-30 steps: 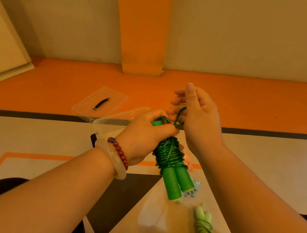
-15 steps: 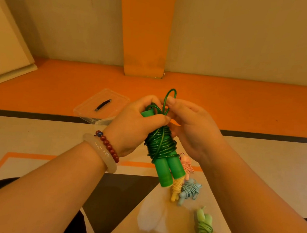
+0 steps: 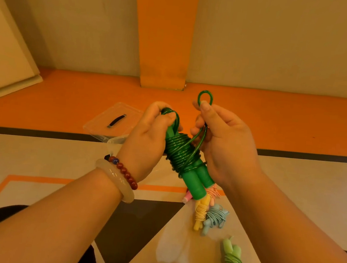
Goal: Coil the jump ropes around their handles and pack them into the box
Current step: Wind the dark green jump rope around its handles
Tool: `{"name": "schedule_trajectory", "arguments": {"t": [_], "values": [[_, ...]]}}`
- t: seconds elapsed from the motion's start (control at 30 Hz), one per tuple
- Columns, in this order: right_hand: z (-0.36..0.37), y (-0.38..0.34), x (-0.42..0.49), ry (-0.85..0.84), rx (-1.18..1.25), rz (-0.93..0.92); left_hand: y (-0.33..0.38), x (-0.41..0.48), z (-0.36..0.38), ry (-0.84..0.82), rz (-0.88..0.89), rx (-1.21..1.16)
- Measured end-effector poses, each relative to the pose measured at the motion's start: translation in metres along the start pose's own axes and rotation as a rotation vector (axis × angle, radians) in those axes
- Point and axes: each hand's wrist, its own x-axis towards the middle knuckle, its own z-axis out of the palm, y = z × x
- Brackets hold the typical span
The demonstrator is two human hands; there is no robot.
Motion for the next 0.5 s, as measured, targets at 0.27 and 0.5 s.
{"name": "schedule_trajectory", "arguments": {"t": [0.27,0.5], "values": [[-0.0068,-0.0025,0.006,-0.199,-0.232,0.068,0.0047,-0.0034,-0.0018,0.028,0.077,0.043],[-0.0094,-0.0035,0.0082,-0.196,-0.317,0.044,0.0092,-0.0049,-0.0013,-0.052,0.106,0.092]]}}
